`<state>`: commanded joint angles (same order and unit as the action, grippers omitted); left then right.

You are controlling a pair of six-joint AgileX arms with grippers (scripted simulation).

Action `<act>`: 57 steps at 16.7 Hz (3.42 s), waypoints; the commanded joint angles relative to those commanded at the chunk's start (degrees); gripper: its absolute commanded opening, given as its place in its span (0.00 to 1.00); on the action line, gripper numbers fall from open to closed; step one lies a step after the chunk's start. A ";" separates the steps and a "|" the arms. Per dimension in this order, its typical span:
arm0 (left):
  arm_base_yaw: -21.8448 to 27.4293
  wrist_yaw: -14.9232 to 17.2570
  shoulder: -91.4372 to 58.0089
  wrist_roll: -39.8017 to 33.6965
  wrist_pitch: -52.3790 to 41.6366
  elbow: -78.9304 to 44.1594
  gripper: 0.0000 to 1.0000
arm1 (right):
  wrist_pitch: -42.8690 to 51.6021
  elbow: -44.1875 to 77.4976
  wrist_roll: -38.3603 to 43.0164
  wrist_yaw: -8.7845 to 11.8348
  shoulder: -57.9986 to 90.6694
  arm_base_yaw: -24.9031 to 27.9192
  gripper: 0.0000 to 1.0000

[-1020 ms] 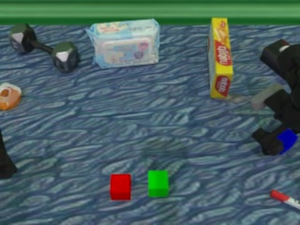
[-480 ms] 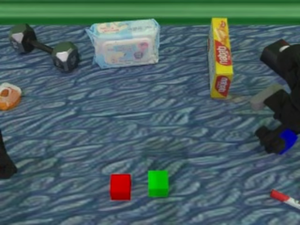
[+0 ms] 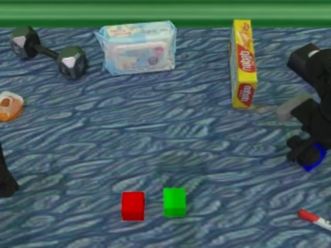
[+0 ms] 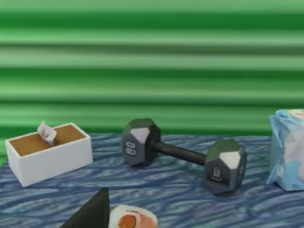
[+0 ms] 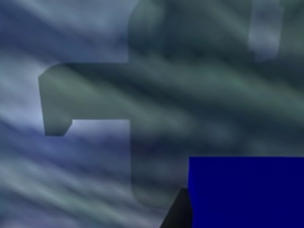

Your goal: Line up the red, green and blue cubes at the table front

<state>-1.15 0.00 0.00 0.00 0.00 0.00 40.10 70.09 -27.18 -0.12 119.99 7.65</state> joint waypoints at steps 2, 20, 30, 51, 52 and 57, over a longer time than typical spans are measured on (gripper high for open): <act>0.00 0.00 0.00 0.00 0.00 0.00 1.00 | 0.00 0.00 0.00 0.00 0.00 0.00 0.00; 0.00 0.00 0.00 0.00 0.00 0.00 1.00 | 14.82 7.33 0.34 0.39 -7.89 0.23 0.00; 0.00 0.00 0.00 0.00 0.00 0.00 1.00 | 16.81 6.22 30.89 0.22 -9.50 15.25 0.00; 0.00 0.00 0.00 0.00 0.00 0.00 1.00 | 8.25 -2.26 67.93 -0.19 -11.62 32.81 0.00; 0.00 0.00 0.00 0.00 0.00 0.00 1.00 | 5.95 -3.53 67.99 -0.22 -10.68 32.87 0.00; 0.00 0.00 0.00 0.00 0.00 0.00 1.00 | 1.91 -6.08 68.09 -0.33 -8.65 33.10 0.00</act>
<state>-1.15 0.00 0.00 0.00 0.00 0.00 42.00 64.01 40.91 -0.45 111.34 40.75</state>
